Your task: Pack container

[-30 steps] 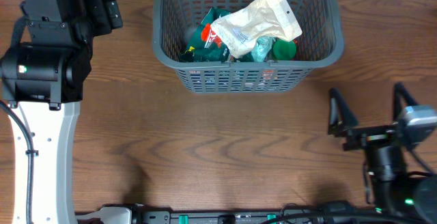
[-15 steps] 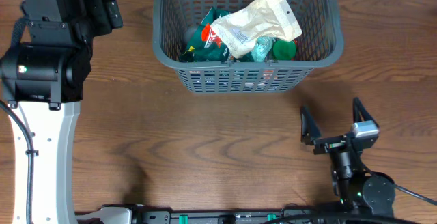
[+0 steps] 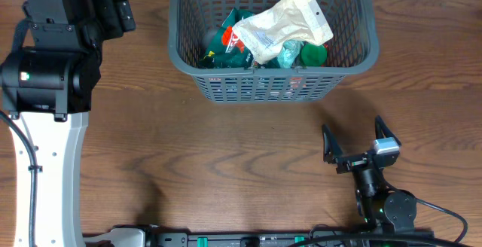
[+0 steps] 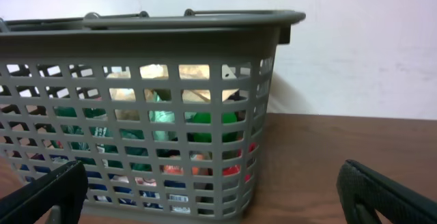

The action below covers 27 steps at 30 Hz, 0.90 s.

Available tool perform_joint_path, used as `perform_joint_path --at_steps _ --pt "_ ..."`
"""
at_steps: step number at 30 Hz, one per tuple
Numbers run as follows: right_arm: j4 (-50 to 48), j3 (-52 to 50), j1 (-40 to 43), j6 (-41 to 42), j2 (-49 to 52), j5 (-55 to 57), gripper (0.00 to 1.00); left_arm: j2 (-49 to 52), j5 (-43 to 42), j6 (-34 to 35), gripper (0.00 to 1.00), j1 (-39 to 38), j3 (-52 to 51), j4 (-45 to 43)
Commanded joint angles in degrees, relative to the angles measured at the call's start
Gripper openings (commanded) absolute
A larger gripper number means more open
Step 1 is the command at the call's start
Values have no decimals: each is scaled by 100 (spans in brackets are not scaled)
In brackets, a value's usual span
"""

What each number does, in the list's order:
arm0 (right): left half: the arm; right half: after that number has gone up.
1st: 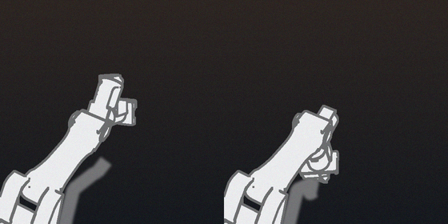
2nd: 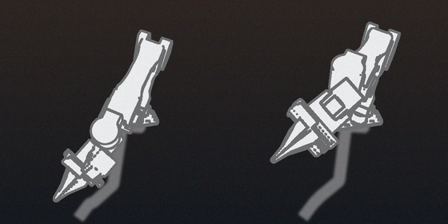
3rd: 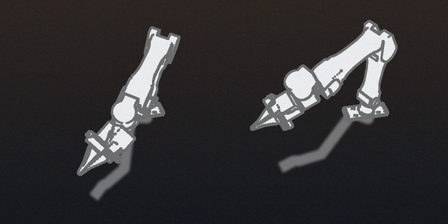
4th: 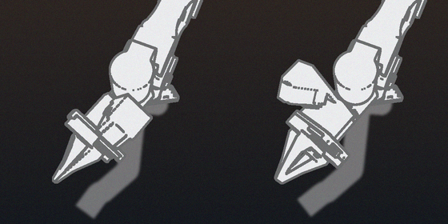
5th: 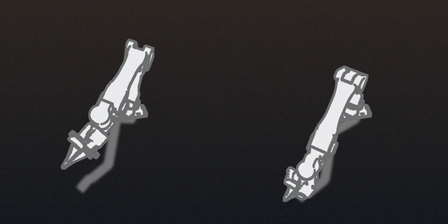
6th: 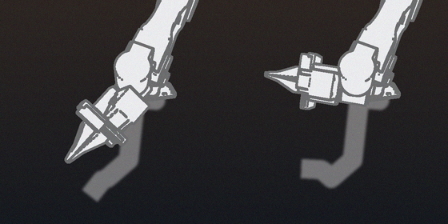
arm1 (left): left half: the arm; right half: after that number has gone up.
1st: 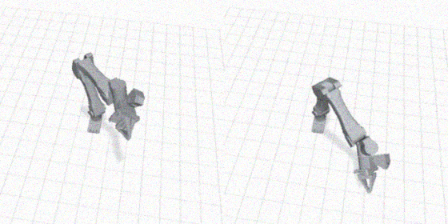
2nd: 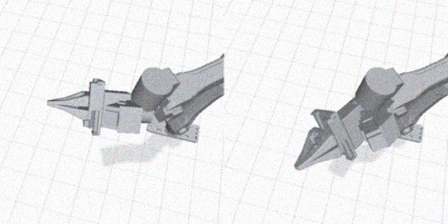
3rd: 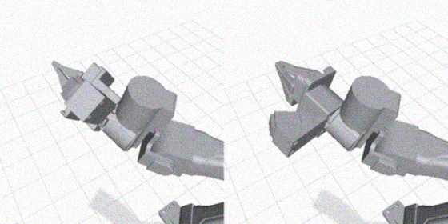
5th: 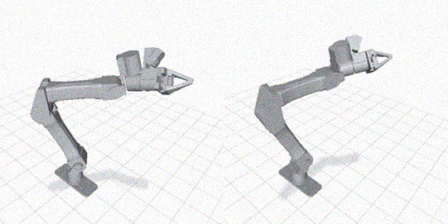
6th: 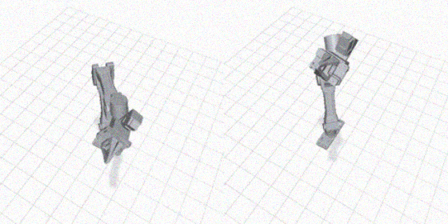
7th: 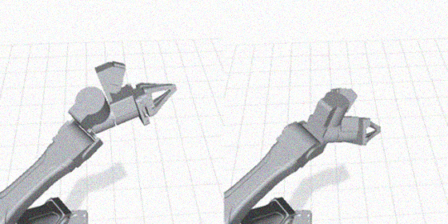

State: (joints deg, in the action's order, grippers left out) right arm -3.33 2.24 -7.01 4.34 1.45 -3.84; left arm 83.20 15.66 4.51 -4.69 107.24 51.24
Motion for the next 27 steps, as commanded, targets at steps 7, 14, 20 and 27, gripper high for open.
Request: perform_joint_path --at_steps 7,14,20,27 --pt "293 -197 -44 229 -66 39 99 39 94 31 99 28 46 17" --pt "647 -195 -44 245 -66 39 99 39 94 31 99 28 46 17" --pt "723 -192 -44 245 -52 44 99 39 94 31 98 28 46 17" --pt "723 -192 -44 245 -52 44 99 39 94 31 98 28 46 17"
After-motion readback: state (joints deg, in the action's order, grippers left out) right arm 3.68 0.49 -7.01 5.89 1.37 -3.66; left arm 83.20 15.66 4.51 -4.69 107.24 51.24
